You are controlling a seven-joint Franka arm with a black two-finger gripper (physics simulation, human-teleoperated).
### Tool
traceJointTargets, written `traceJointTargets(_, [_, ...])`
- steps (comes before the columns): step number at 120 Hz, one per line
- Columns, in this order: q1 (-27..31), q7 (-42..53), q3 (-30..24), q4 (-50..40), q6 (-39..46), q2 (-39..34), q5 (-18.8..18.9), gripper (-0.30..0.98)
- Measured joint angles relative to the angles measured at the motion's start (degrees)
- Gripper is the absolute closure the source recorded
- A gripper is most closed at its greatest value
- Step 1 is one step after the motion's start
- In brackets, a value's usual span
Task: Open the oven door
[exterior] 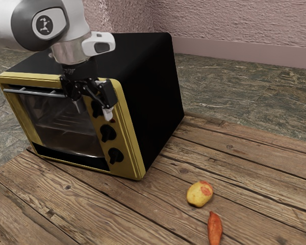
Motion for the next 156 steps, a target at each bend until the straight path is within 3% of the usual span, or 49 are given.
traceJointTargets(16, [-1.5, 0.1, -0.1, 0.2, 1.7, -0.2, 0.1, 0.0])
traceJointTargets(23, [-4.1, 0.6, 1.1, 3.7, 1.9, -5.2, -0.2, 0.0])
traceJointTargets(27, [-8.4, 3.1, 5.1, 6.0, 2.3, -11.5, -0.7, 0.01])
traceJointTargets(33, [-4.2, 8.6, 12.3, 7.6, 2.7, -18.2, -0.9, 0.01])
traceJointTargets(41, [-1.2, 15.2, 19.1, 8.9, 2.9, -21.7, 5.1, 0.01])
traceJointTargets(47, [-0.5, 20.6, 22.1, 0.6, 5.9, -27.7, 8.2, 0.01])
traceJointTargets(57, [0.2, 30.8, 26.6, -24.2, 16.8, -43.7, 12.0, 0.0])
traceJointTargets(68, [-0.4, 42.3, 32.4, -36.7, 27.5, -49.7, 14.3, 0.0])
traceJointTargets(93, [-0.8, 63.6, 34.6, -41.1, 40.1, -51.5, 15.4, 0.0])
traceJointTargets(129, [-2.2, 83.8, 34.9, -40.8, 45.1, -50.9, 14.4, 0.0])
traceJointTargets(146, [-11.2, 89.7, 39.9, -34.1, 44.4, -46.5, 14.4, 0.0])
traceJointTargets(156, [-13.5, 92.0, 41.0, -30.9, 43.4, -42.7, 14.5, 0.0])
